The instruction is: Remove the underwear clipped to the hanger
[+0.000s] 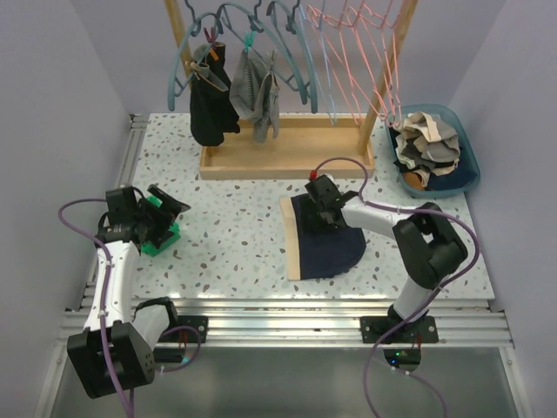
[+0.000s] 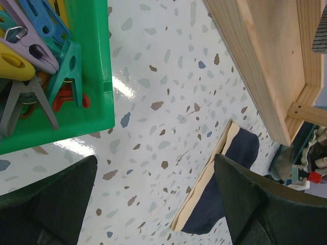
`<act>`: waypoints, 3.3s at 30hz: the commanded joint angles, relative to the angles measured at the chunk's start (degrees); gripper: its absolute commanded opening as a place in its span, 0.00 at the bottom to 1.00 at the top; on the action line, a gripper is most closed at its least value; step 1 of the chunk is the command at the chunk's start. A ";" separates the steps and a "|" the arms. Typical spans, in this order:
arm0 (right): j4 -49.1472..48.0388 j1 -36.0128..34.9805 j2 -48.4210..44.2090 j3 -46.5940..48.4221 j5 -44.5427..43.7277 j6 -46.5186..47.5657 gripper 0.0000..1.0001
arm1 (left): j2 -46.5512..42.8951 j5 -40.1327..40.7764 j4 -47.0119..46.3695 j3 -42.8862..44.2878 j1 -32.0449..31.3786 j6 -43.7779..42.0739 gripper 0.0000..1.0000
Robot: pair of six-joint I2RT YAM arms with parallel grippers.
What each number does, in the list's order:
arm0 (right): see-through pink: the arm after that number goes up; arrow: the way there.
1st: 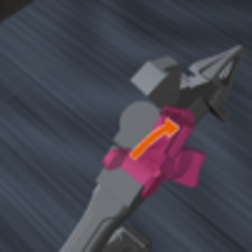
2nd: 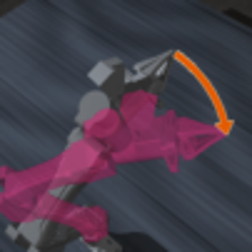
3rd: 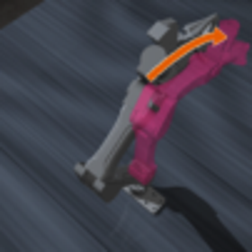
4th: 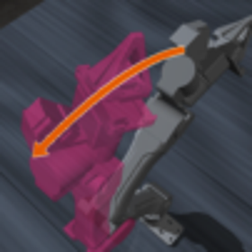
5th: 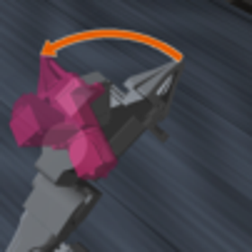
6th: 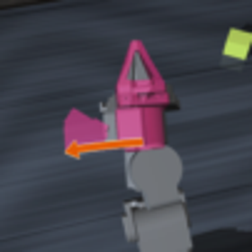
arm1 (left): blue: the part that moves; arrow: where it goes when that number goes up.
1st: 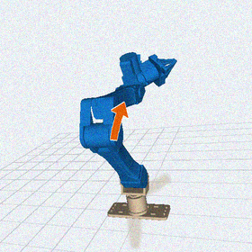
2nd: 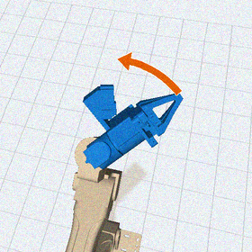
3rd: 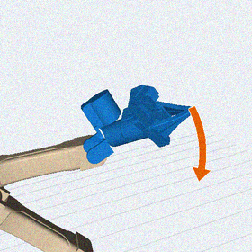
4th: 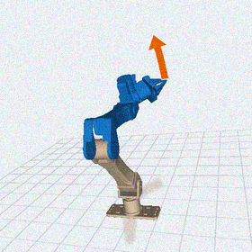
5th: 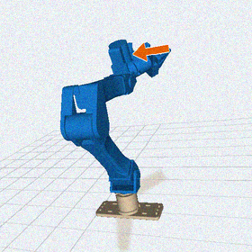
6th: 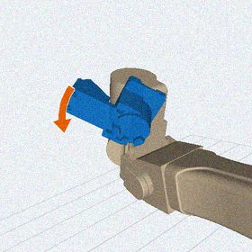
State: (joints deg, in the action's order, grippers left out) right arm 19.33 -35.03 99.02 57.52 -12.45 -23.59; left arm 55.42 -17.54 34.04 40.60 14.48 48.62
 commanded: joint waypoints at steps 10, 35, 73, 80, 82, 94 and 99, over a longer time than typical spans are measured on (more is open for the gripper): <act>2.63 1.10 -9.43 -4.87 -3.53 -2.94 0.00 | -0.75 0.14 -0.38 -0.96 -0.24 -0.90 1.00; 5.56 45.40 -3.24 51.35 -3.02 -8.76 0.00 | 4.08 -9.87 -7.40 -3.06 -0.86 0.06 1.00; 5.98 45.75 14.37 68.25 -11.29 -6.47 0.98 | 9.88 -20.87 -19.63 -0.35 -2.79 1.83 1.00; 13.44 45.75 -0.21 63.79 2.24 -6.11 0.98 | 9.18 -23.85 -21.56 2.47 -2.88 1.83 1.00; 14.16 45.75 -7.41 56.45 7.22 -8.56 0.98 | 9.09 -24.99 -21.39 3.17 -3.05 1.57 1.00; 13.80 36.96 -30.63 36.35 29.55 -9.36 0.98 | 10.76 -27.90 -19.81 13.27 -9.64 3.41 1.00; 11.26 33.27 -36.35 30.22 39.42 -14.36 0.98 | 10.59 -29.22 -20.59 19.07 -10.08 5.78 1.00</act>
State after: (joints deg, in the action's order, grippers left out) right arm 32.51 -0.05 67.35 90.72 16.51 -34.57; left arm 66.30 -44.29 14.44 55.61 4.73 52.25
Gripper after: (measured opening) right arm 0.983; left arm 0.997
